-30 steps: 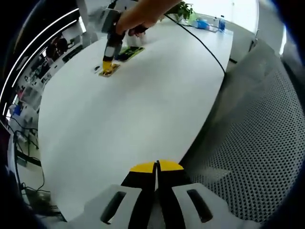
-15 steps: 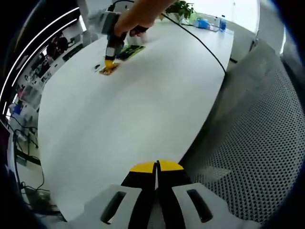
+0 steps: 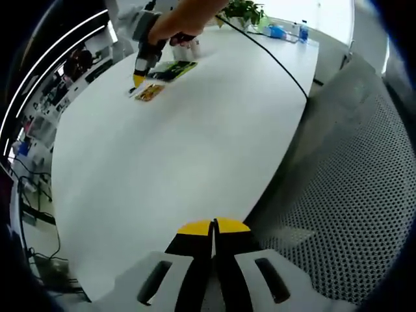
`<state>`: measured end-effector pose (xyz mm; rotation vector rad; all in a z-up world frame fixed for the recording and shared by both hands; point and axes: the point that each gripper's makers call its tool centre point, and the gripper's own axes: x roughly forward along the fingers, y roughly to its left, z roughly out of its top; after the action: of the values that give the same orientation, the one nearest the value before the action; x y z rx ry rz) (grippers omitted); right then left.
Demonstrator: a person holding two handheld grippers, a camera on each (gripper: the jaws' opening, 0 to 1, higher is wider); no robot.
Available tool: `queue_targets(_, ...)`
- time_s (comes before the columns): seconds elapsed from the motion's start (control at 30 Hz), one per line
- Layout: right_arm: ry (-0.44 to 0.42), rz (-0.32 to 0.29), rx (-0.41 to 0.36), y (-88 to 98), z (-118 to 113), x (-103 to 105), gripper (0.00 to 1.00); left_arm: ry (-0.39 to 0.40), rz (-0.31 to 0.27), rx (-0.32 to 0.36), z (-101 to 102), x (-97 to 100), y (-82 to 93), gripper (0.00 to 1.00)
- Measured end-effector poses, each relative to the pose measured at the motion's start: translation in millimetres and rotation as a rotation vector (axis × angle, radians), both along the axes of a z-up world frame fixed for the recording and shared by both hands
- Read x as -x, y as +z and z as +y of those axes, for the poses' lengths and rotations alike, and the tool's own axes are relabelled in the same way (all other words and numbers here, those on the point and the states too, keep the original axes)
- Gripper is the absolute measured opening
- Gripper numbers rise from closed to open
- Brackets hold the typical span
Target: Arrange the skincare products in the storage area until every visible bottle or jar stands upright without overlapping.
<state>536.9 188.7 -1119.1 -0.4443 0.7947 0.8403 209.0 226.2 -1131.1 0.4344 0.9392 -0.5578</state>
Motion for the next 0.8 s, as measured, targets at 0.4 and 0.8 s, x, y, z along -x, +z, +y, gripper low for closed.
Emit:
queue_targets(0.4,0.027,0.029,0.059,-17.4,6.6,-44.8,0.13,0.008,0.022,-0.005,3.6,2.9,-4.1,0.0)
queue_targets(0.8,0.188,0.063,0.121,-23.9,10.8,-49.9,0.18,0.014,0.023,-0.006,6.6,3.0,-5.5,0.0)
